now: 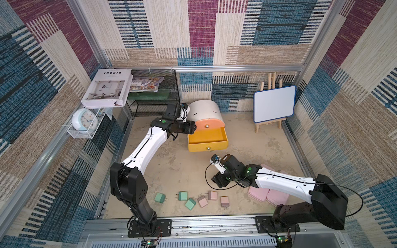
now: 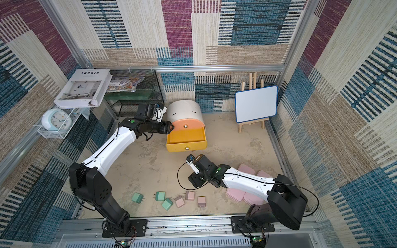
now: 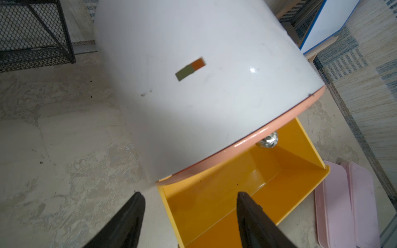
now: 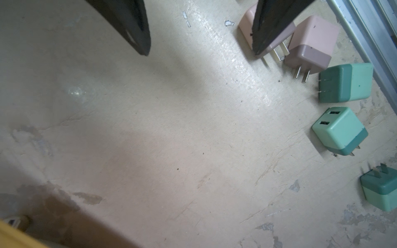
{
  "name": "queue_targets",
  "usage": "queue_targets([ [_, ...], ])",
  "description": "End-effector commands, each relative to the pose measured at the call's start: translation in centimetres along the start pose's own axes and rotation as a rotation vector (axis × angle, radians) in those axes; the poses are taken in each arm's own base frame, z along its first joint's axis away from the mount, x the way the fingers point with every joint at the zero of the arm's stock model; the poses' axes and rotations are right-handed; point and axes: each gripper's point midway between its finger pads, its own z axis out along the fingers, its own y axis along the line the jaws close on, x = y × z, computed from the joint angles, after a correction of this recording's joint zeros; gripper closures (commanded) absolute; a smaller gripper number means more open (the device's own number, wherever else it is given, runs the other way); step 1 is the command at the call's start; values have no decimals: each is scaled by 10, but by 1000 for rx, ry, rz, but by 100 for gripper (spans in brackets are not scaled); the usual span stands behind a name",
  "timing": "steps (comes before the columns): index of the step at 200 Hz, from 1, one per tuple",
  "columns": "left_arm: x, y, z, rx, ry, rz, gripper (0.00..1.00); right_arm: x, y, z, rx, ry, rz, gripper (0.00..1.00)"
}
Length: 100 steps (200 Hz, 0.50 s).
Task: Place the plugs into the drawer by color
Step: Pick up the plug from the center of the board.
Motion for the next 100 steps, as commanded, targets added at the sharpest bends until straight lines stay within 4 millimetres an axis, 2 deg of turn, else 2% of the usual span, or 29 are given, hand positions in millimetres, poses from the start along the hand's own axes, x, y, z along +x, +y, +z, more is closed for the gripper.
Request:
queue_targets([
  [1,-11,-1,10,-5,-38,118,27,-6,-1,-1,6,-32,-3,22],
  [46,-19,-7,17,-49,-55,213,31,-3,0,-5,-2,-48,-5,22],
  [73,-17,-5,16,-73,-42,231,44,3,0,-6,-4,-34,-7,21],
  [100,-13,-4,13,-84,-30,232,52,7,2,-3,-18,-11,-8,22],
])
